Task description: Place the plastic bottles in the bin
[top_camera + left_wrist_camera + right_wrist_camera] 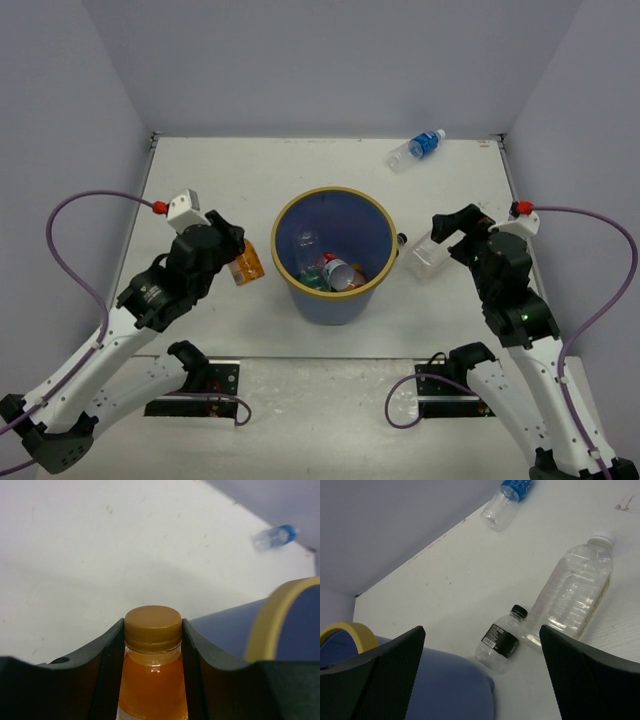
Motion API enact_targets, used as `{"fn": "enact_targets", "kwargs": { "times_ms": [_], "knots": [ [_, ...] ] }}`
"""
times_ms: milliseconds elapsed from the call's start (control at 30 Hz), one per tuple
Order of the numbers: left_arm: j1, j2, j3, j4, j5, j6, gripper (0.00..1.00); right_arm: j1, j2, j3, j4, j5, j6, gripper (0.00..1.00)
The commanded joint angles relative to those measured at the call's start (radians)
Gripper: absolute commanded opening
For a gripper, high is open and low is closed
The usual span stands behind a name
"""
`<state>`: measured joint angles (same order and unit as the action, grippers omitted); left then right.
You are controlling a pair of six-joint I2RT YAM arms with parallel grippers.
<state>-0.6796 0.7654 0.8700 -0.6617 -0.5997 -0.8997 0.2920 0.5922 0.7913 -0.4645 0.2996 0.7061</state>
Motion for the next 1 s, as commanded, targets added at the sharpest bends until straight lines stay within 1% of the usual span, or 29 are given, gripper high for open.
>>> {"fn": "enact_targets", "kwargs": {
  "times_ms": [0, 100, 200, 233, 267, 300, 367, 467, 567, 633, 700, 767, 800, 833, 867, 900, 933, 967],
  "knots": [
    [-0.001, -0.021, 0.153, 0.255, -0.05, 0.174, 0.0, -0.005, 0.014, -0.017, -0.036, 0.098, 0.044, 0.99],
    [-0.001, -0.029, 0.249, 0.433, 0.028, 0.33, 0.0, -0.005, 0.037, -0.012, -0.042, 0.095, 0.043, 0.99],
    [-0.001, -0.006, 0.314, 0.53, 0.159, 0.418, 0.0, -0.006, 0.048, -0.014, -0.041, 0.095, 0.043, 0.99],
    [-0.001, 0.013, 0.337, 0.549, 0.22, 0.433, 0.0, -0.006, 0.051, -0.016, -0.041, 0.097, 0.045, 0.99],
    [-0.001, 0.043, 0.362, 0.565, 0.313, 0.447, 0.0, -0.005, 0.052, -0.02, -0.04, 0.101, 0.049, 0.99],
    [-0.001, 0.059, 0.373, 0.581, 0.352, 0.458, 0.0, -0.005, 0.052, -0.022, -0.042, 0.102, 0.051, 0.99],
    [-0.003, 0.135, 0.406, 0.601, 0.495, 0.463, 0.02, -0.005, 0.055, -0.032, -0.042, 0.105, 0.067, 0.99],
    [-0.003, 0.272, 0.445, 0.615, 0.659, 0.446, 0.05, -0.011, 0.065, -0.054, -0.043, 0.098, 0.09, 0.99],
    [-0.009, 0.396, 0.459, 0.619, 0.747, 0.43, 0.06, -0.025, 0.086, -0.07, -0.047, 0.074, 0.091, 0.99],
    [-0.012, 0.429, 0.45, 0.615, 0.743, 0.422, 0.07, -0.035, 0.089, -0.082, -0.049, 0.06, 0.09, 0.99],
    [-0.015, 0.433, 0.434, 0.621, 0.732, 0.414, 0.11, -0.041, 0.081, -0.091, -0.049, 0.052, 0.097, 0.99],
    [-0.019, 0.417, 0.393, 0.641, 0.74, 0.412, 0.19, -0.05, 0.074, -0.105, -0.049, 0.049, 0.099, 0.99],
    [-0.029, 0.412, 0.378, 0.682, 0.75, 0.412, 0.25, -0.054, 0.066, -0.108, -0.049, 0.05, 0.097, 0.99],
    [-0.033, 0.402, 0.362, 0.696, 0.771, 0.412, 0.37, -0.057, 0.061, -0.112, -0.049, 0.053, 0.096, 0.99],
    [-0.036, 0.398, 0.355, 0.701, 0.787, 0.418, 0.71, -0.062, 0.057, -0.115, -0.049, 0.053, 0.097, 0.99],
    [-0.041, 0.394, 0.353, 0.7, 0.798, 0.426, 0.89, -0.064, 0.054, -0.116, -0.049, 0.052, 0.1, 0.99],
    [-0.045, 0.391, 0.353, 0.697, 0.807, 0.432, 1.0, -0.065, 0.051, -0.116, -0.05, 0.05, 0.102, 0.99],
    [-0.045, 0.388, 0.357, 0.689, 0.807, 0.435, 1.0, -0.067, 0.051, -0.116, -0.05, 0.049, 0.102, 0.99]
  ]
}}
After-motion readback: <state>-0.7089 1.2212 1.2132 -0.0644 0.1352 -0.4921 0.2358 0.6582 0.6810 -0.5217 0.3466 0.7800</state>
